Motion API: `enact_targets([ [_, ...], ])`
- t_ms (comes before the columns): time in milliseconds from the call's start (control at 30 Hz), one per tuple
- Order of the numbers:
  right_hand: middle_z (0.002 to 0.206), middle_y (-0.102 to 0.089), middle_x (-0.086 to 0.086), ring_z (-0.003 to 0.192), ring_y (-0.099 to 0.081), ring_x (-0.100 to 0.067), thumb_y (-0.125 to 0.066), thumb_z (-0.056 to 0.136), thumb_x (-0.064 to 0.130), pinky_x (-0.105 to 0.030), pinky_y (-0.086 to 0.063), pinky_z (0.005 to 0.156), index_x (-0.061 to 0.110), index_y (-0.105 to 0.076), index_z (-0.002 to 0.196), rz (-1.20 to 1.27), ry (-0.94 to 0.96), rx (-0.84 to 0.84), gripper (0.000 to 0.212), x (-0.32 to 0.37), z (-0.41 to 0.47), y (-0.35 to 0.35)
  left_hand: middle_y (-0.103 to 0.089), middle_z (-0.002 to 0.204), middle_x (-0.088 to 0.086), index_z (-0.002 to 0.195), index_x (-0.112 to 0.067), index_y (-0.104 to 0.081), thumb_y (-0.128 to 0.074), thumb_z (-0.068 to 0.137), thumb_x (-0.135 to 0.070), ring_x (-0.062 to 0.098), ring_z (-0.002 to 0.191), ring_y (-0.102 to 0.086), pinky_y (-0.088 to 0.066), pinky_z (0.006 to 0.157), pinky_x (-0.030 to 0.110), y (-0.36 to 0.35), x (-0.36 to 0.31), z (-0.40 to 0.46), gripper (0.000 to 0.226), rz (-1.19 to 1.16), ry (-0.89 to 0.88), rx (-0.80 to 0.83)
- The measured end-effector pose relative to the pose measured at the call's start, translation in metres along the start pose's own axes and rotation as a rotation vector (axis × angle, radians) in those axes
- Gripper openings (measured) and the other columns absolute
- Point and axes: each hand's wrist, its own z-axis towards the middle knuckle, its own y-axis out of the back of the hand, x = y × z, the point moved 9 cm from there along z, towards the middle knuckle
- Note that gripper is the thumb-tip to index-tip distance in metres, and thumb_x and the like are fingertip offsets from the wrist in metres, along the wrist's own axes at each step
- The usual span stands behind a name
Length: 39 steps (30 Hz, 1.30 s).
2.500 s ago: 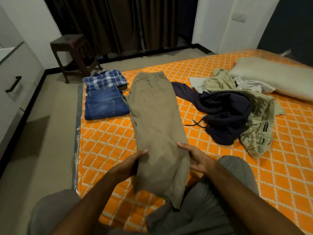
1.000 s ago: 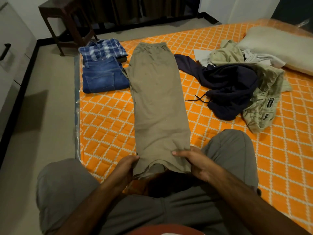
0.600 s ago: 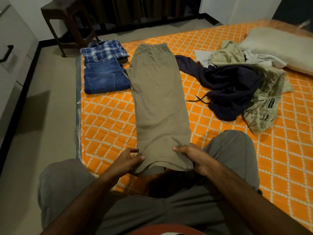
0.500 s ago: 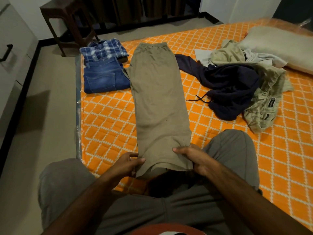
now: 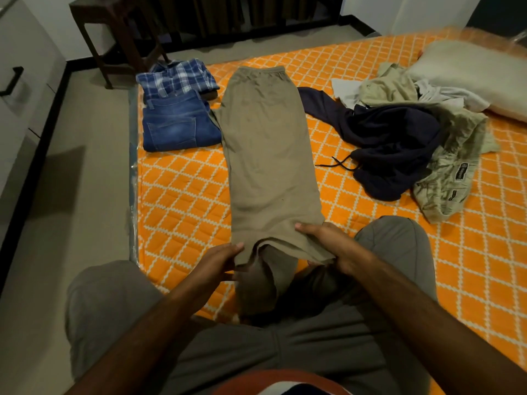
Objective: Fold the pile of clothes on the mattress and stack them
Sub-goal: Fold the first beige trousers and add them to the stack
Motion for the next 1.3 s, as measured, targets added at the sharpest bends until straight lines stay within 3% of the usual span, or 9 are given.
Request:
enact_targets([
  [267,0.106,-0.075,-0.013,0.08,-0.073,-0.022,-0.065,0.094,0.006,-0.03,-0.06,0.058,0.001,-0.064,0.126,0.227,-0.007,0.031,0.032,-0.001,-0.002,0.004,-0.074,0.11,0.018,0.128,-0.001,-0.056,-0.051,0.101,-0.021,0.03,0.085,-0.074,-0.053,0.07,0.037,-0.001,-0.004,0.002,0.034,-0.103,-0.068,-0.029],
  [400,0.122,-0.07,-0.017,0.089,-0.074,-0.025,-0.059,0.095,-0.002,-0.032,-0.062,0.063,0.005,-0.056,0.134,0.352,0.007,0.096,0.039,-0.002,-0.002,0.0,-0.075,0.108,0.005,0.118,-0.016,-0.068,-0.058,0.096,-0.044,0.025,0.098,-0.07,-0.053,0.084,0.042,-0.007,0.016,0.002,0.038,0.048,0.039,-0.001],
  [533,0.109,-0.072,-0.011,0.079,-0.076,-0.02,-0.055,0.096,-0.006,-0.03,-0.061,0.056,0.008,-0.054,0.135,0.454,-0.008,0.141,0.041,0.014,-0.001,-0.015,-0.077,0.089,-0.009,0.11,-0.022,-0.069,-0.055,0.095,-0.057,0.008,0.08,-0.073,-0.055,0.069,0.022,-0.039,0.041,0.001,0.04,0.048,0.181,0.111],
  [633,0.09,-0.074,-0.011,0.071,-0.075,-0.021,-0.049,0.097,-0.011,-0.03,-0.061,0.055,0.006,-0.055,0.124,0.54,0.029,0.166,0.033,0.045,0.002,-0.027,-0.074,0.091,-0.011,0.117,-0.025,-0.07,-0.055,0.087,-0.069,0.01,0.084,-0.071,-0.055,0.075,0.025,-0.053,0.047,0.006,0.056,0.152,0.166,0.204],
  [733,0.082,-0.075,-0.012,0.07,-0.075,-0.022,-0.044,0.098,-0.013,-0.032,-0.061,0.057,0.003,-0.052,0.128,0.569,0.067,0.203,0.034,0.079,0.007,-0.039,-0.066,0.11,-0.013,0.132,-0.022,-0.063,-0.069,0.078,-0.067,0.001,0.102,-0.063,-0.05,0.076,0.011,-0.062,0.046,0.012,0.071,0.362,0.069,0.277],
  [833,0.079,-0.073,-0.018,0.067,-0.075,-0.025,-0.039,0.1,-0.012,-0.035,-0.063,0.059,-0.008,-0.051,0.126,0.558,0.069,0.258,0.029,0.113,0.01,-0.051,-0.063,0.128,-0.014,0.129,-0.033,-0.063,-0.078,0.055,-0.077,0.0,0.119,-0.058,-0.049,0.101,0.023,-0.066,0.047,0.023,0.088,0.603,-0.077,0.211],
  [967,0.076,-0.072,-0.024,0.064,-0.074,-0.031,-0.034,0.102,-0.01,-0.038,-0.061,0.066,-0.016,-0.055,0.099,0.553,0.086,0.319,0.022,0.156,0.011,-0.068,-0.063,0.123,-0.006,0.128,-0.028,-0.065,-0.065,0.084,-0.044,0.006,0.114,-0.058,-0.046,0.1,0.029,-0.113,0.015,0.016,0.047,0.897,-0.471,0.256],
  [1100,0.081,-0.072,-0.025,0.067,-0.074,-0.03,-0.037,0.103,-0.008,-0.037,-0.061,0.07,-0.017,-0.057,0.099,0.499,0.104,0.41,0.022,0.181,0.006,-0.087,-0.055,0.122,-0.002,0.125,-0.029,-0.06,-0.046,0.093,-0.041,0.02,0.116,-0.052,-0.039,0.095,0.038,-0.17,0.006,-0.004,0.037,1.352,-0.797,0.365],
  [1300,0.118,-0.067,-0.021,0.092,-0.07,-0.027,-0.052,0.097,-0.007,-0.037,-0.061,0.08,-0.008,-0.055,0.13,0.313,0.126,0.375,0.033,0.136,-0.007,-0.073,-0.054,0.137,-0.001,0.141,-0.019,-0.049,-0.05,0.104,-0.04,0.01,0.126,-0.049,-0.038,0.108,0.025,-0.163,-0.014,-0.028,0.043,1.056,-0.774,0.602],
])
